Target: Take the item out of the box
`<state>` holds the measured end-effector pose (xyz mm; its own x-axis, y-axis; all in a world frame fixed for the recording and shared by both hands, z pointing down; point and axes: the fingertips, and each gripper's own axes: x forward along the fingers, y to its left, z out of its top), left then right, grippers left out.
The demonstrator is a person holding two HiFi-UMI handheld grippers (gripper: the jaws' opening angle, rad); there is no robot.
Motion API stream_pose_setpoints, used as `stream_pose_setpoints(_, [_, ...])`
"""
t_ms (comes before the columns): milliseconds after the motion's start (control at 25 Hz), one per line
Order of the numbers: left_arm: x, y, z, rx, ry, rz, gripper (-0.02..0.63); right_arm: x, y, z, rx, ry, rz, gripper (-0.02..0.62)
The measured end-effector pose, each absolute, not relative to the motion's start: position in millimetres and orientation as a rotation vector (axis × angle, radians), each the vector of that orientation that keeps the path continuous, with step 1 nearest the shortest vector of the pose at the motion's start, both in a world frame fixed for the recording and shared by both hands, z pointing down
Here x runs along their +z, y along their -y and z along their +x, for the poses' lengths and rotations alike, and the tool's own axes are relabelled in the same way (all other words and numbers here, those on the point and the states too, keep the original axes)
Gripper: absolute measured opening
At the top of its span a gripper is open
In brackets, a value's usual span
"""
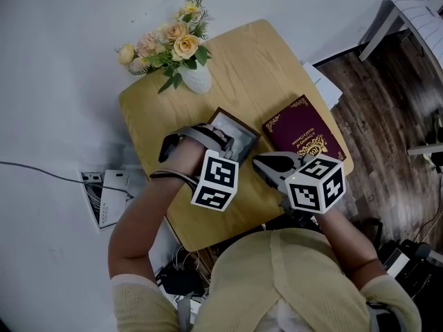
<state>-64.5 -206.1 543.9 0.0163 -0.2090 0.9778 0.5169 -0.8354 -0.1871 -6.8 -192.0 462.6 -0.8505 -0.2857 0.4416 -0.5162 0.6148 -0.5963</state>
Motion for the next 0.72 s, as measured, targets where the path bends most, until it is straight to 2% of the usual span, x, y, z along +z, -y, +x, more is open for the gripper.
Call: stream_pose_setpoints(720, [483.2, 197.2, -67.8, -1.689, 0.017, -1.929, 0.086, 440.8, 174.0, -18.2, 1.000, 2.579, 0.713, 0.031])
